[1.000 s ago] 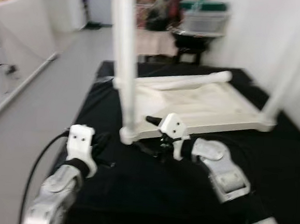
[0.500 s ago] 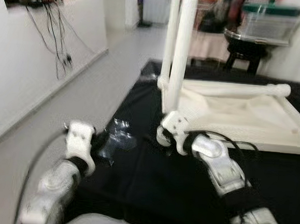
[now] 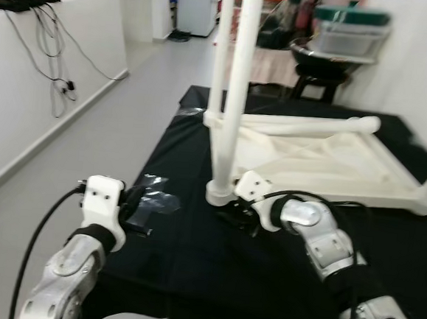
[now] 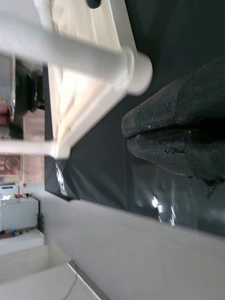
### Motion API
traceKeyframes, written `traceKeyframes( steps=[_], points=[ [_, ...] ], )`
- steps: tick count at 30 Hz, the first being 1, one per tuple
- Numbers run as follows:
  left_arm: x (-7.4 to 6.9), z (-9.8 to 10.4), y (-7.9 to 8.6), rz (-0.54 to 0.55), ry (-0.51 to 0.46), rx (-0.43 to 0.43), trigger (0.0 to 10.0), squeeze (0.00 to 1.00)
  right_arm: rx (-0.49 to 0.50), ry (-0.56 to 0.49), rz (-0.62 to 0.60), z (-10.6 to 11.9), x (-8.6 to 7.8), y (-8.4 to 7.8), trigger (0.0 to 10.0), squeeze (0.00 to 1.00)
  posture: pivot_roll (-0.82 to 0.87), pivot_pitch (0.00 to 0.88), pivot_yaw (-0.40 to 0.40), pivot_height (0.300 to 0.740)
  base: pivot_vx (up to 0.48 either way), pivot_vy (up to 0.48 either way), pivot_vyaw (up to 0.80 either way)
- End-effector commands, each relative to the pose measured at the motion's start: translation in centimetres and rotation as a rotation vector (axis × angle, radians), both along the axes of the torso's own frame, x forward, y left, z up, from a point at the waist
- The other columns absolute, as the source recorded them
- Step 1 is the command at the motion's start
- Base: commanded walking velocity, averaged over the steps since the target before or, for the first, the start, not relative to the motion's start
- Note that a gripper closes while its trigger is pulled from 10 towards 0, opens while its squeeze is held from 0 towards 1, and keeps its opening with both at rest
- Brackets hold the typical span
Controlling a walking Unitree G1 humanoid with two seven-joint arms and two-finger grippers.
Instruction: Building children table
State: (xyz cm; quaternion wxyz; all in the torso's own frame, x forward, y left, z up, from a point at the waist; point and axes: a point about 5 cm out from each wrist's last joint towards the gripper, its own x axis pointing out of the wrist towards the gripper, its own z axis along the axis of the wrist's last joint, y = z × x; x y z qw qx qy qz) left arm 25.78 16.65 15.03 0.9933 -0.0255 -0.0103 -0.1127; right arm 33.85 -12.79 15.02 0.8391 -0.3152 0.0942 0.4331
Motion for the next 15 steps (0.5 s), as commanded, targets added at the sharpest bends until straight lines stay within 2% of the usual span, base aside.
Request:
traceKeyframes(
  steps=[1,11,14,15],
  points=[
    [-0.1,0.0,-0.2,-0.009,0.000,-0.005,10.0,0.00,-0.012,0.037,-0.007,-0.9,-0.4,-0.2,10.0,0.00,-0.06,0.000,-0.023,0.740,0.000,-0.435,0.00],
    [0.1,0.0,0.0,0.011,0.004,0.002,10.0,0.00,0.010,0.007,-0.095,-0.8,0.5,-0.3,10.0,0.00,-0.06,0.000,-0.022,0.740,0.000,-0.432,0.00],
    [0.3,0.1,0.0,0.028,-0.003,0.029,10.0,0.00,0.044,-0.022,-0.145,-0.3,1.0,-0.3,10.0,0.00,-0.06,0.000,-0.022,0.740,0.000,0.000,0.00],
    [0.5,0.2,0.0,0.037,-0.008,0.028,10.0,0.00,0.090,-0.038,-0.201,0.2,1.5,-0.3,10.0,0.00,-0.05,0.000,-0.022,0.740,0.000,0.000,0.00]
  ],
)
